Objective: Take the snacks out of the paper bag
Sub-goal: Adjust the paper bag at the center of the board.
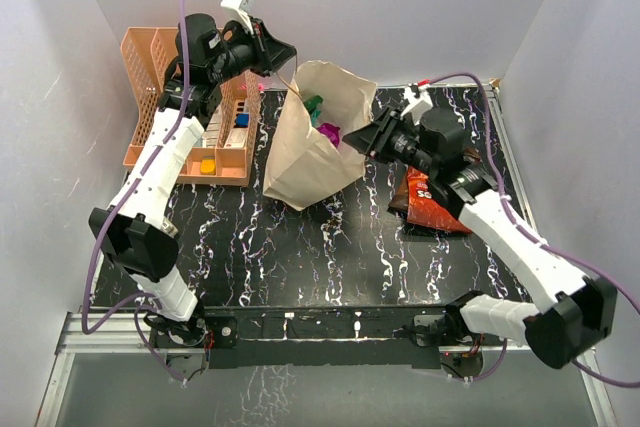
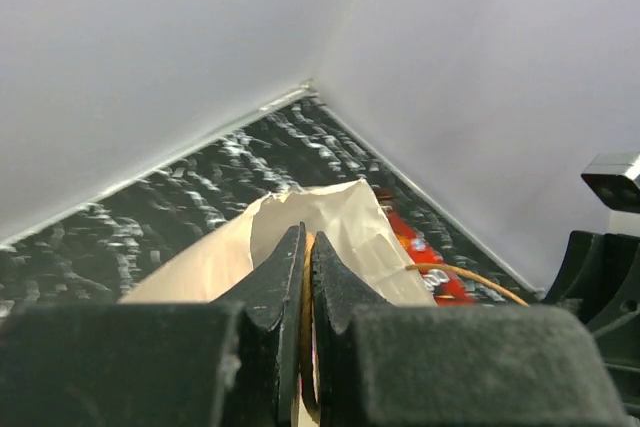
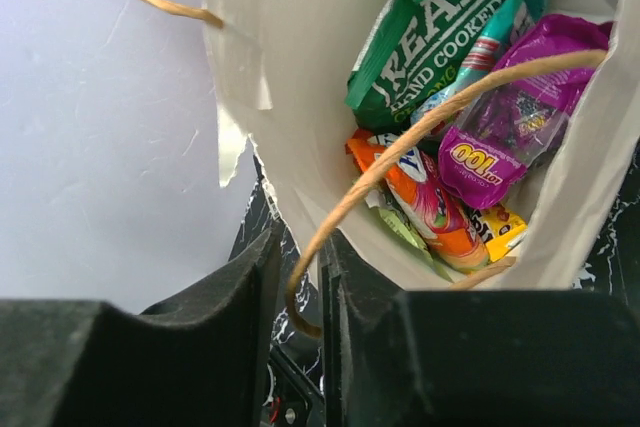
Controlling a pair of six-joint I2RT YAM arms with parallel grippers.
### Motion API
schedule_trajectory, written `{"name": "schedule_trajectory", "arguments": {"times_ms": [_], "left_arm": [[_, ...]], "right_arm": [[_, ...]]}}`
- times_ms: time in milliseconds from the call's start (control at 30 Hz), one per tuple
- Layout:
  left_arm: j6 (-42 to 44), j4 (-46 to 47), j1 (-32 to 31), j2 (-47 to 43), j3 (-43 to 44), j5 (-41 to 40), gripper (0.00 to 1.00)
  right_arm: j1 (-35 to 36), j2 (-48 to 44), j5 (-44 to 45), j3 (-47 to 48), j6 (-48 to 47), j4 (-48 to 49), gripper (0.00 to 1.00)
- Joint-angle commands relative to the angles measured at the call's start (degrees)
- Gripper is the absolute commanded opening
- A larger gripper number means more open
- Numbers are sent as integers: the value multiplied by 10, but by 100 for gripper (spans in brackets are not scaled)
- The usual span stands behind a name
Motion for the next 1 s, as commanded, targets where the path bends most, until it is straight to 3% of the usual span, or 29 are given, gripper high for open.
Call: {"name": "schedule_trajectory", "arguments": {"times_ms": [0,133,367,533,800,900,967], "left_arm": [[-135,200,-2,-71,-45,91,0],[-242,252,-3,-91,-121,126,0],[-445,393,-18,-102,-218,158,0],[-491,408,-64,-93,-232,151,0],[-546,436,-109,-92,-265,119,0],[-558,444,-127,-84,-284,118,0],[-561,446,-135,-87,-302,107,0]], "right_arm": [[1,-78,68,-8,-34,-41,35],[2,-136,162,-38,-83,-123,56],[1,-251,232,-64,-122,-239,80],[2,-327,289,-45,-130,-296,98],[2,-313,354,5,-165,-304,99],[1,-284,310,20,-199,-287,99],[2,-272,219,9,-231,-259,98]]}}
